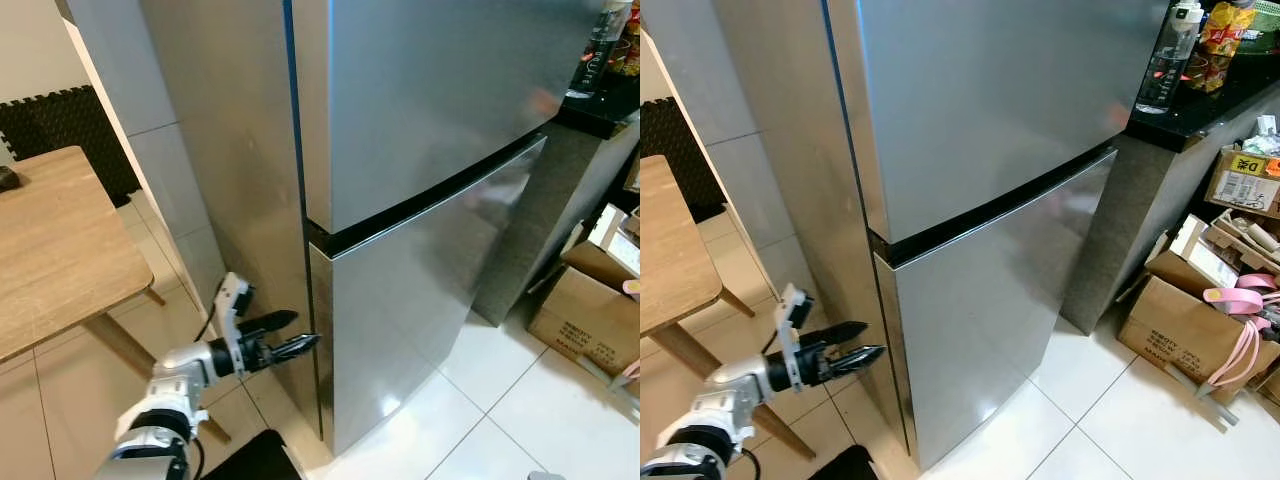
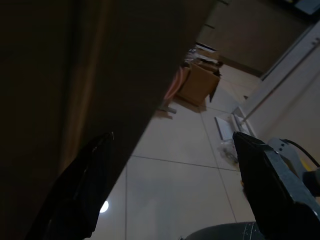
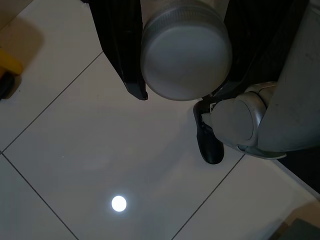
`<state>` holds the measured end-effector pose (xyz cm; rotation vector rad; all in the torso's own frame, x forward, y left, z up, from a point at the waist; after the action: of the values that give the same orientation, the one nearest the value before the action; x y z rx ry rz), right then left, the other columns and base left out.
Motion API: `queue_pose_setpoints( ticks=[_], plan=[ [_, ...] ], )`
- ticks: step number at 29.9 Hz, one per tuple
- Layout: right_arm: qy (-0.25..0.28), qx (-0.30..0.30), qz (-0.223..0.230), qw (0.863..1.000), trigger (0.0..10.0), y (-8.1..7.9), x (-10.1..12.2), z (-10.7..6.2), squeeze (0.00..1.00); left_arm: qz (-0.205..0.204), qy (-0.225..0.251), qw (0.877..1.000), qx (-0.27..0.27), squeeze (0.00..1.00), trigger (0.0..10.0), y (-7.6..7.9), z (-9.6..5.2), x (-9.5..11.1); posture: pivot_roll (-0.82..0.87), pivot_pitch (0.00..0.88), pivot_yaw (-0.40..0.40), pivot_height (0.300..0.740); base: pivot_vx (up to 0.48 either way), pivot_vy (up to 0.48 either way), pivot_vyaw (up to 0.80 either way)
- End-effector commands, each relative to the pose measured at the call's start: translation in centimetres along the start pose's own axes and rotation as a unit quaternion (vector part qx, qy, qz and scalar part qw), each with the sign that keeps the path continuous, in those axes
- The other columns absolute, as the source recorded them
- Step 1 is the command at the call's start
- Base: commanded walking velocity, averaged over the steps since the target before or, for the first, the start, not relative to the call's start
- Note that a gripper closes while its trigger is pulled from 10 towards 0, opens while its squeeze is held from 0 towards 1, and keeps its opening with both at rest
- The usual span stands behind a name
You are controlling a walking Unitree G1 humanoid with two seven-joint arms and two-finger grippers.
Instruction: Restocking fridge
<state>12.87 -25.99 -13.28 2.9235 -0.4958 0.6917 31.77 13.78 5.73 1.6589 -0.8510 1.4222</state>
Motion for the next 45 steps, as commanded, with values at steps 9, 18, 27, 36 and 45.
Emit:
queue_pose_setpoints(
  ticks=[9,18,27,36,45],
  plan=[
    [0.001,-0.003,0.001,1.000,10.0,0.2,0.1,0.0,0.00,0.026,-0.006,0.996,0.081,0.00,10.0,-0.5,2.1,-0.5,-0.05,0.000,0.007,0.740,0.000,0.000,0.00],
    [0.000,-0.003,0.004,1.000,10.0,0.1,0.0,0.0,0.00,0.045,-0.003,0.989,0.144,0.00,10.0,-1.2,3.9,0.1,-0.05,0.000,0.012,0.740,0.000,0.000,0.00],
    [-0.001,-0.001,0.006,1.000,10.0,0.0,-0.2,0.0,0.00,0.052,0.023,0.986,0.155,0.00,10.0,-0.6,5.8,1.0,-0.05,0.000,0.012,0.740,0.000,0.000,0.00],
    [-0.001,-0.002,0.007,1.000,10.0,-0.1,-0.3,0.0,0.00,0.056,0.051,0.997,0.007,0.00,10.0,4.0,8.8,1.2,-0.05,0.000,0.012,0.740,0.000,0.000,0.00],
    [-0.001,-0.002,0.007,1.000,10.0,-0.1,-0.3,0.0,0.00,0.065,0.043,0.995,-0.070,0.00,10.0,6.3,9.4,0.6,-0.05,0.000,0.012,0.740,0.000,0.000,0.00]
  ],
)
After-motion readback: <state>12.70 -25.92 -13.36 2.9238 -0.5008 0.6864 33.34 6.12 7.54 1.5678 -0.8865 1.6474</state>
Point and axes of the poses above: a point about 5 cm out from each wrist's last joint towards the gripper, its own z axis pointing out of the wrist towards the gripper, its own x axis along the axis of the wrist's last joint, y = z × x, the point moved 4 cm from there along z, pointing out of the wrist towards the gripper, and after that the axes turned 11 degrees about z, right-handed, at the moved point
